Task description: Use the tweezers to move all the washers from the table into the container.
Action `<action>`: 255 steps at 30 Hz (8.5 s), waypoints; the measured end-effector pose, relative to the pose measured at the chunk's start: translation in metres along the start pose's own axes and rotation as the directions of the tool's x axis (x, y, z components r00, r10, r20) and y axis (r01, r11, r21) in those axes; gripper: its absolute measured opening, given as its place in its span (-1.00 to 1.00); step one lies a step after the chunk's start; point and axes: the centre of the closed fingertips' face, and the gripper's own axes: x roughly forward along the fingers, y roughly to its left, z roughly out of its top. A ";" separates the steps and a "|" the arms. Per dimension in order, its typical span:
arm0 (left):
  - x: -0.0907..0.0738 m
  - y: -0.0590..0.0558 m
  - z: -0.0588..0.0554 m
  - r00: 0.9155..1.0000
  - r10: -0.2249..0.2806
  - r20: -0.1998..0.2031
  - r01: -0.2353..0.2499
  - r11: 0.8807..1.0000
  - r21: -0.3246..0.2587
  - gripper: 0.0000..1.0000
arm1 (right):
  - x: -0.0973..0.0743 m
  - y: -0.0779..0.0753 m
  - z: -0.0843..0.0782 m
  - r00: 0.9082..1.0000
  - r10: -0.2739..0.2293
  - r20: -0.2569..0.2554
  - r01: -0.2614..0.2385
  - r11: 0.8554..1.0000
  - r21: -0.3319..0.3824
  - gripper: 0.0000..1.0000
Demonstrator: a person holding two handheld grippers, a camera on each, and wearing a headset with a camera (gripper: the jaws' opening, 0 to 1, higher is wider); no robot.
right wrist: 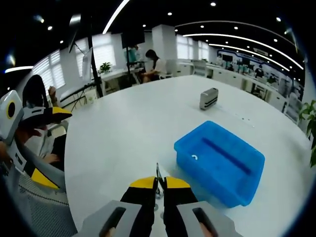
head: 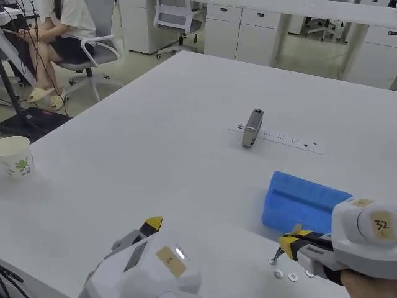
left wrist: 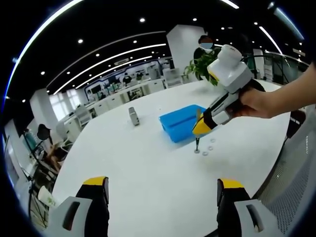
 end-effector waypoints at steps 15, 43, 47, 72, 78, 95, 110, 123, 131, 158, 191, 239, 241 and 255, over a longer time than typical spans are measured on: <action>-0.002 0.002 0.003 1.000 0.007 0.018 -0.007 1.000 -0.010 0.88 | -0.017 -0.006 0.023 1.000 -0.005 0.026 0.005 1.000 0.011 -1.00; -0.003 0.002 0.003 1.000 0.012 0.021 -0.011 1.000 -0.010 0.91 | -0.028 -0.034 0.098 0.985 -0.086 0.150 0.093 0.995 -0.046 -1.00; -0.002 0.002 0.003 1.000 0.009 0.017 -0.009 1.000 -0.010 0.91 | -0.018 -0.047 0.099 0.983 -0.115 0.145 0.122 0.992 -0.040 -1.00; -0.002 0.008 0.001 0.999 0.032 0.013 -0.031 0.999 -0.026 0.93 | 0.020 -0.070 0.053 0.989 -0.143 0.037 0.143 0.990 0.019 -0.99; -0.001 0.008 0.000 1.000 0.030 0.004 -0.030 0.999 -0.025 0.92 | 0.024 -0.067 0.051 0.989 -0.141 0.032 0.141 0.990 0.007 -0.99; -0.001 0.008 -0.002 0.999 0.033 -0.004 -0.033 0.999 -0.027 0.91 | 0.029 -0.065 0.041 0.989 -0.147 0.011 0.147 0.989 -0.009 -0.98; -0.001 0.006 -0.002 1.000 0.027 -0.006 -0.027 1.000 -0.013 0.91 | 0.007 -0.063 0.066 0.989 -0.132 0.073 0.131 0.991 0.015 -0.96; 0.000 0.008 -0.004 0.999 0.035 -0.015 -0.035 0.999 -0.015 0.91 | -0.024 -0.046 0.101 0.981 -0.074 0.182 0.075 0.997 0.002 -0.96; -0.001 0.009 -0.003 0.999 0.043 -0.012 -0.043 0.999 -0.019 0.91 | -0.034 -0.033 0.094 0.984 -0.043 0.172 0.053 0.997 -0.054 -0.96; -0.002 0.011 -0.002 0.999 0.046 -0.007 -0.046 0.998 -0.031 0.89 | -0.033 0.004 0.028 0.997 0.042 0.064 -0.042 0.999 -0.011 -0.95; 0.000 0.009 -0.007 0.999 0.043 -0.031 -0.043 0.999 -0.012 0.88 | -0.018 0.007 -0.014 0.998 0.041 -0.040 -0.043 0.997 -0.057 -0.95; -0.001 0.010 -0.003 0.999 0.038 -0.010 -0.038 0.999 -0.031 0.88 | -0.047 -0.019 0.046 0.997 -0.062 0.037 0.066 0.987 -0.147 -0.98; -0.002 0.010 -0.003 0.999 0.039 -0.007 -0.040 0.999 -0.029 0.88 | -0.046 -0.024 0.050 0.997 -0.068 0.046 0.074 0.988 -0.137 -0.98; -0.002 0.011 -0.003 0.999 0.043 -0.009 -0.043 0.998 -0.034 0.88 | -0.033 -0.054 0.069 0.988 -0.129 0.090 0.136 0.987 -0.083 -0.98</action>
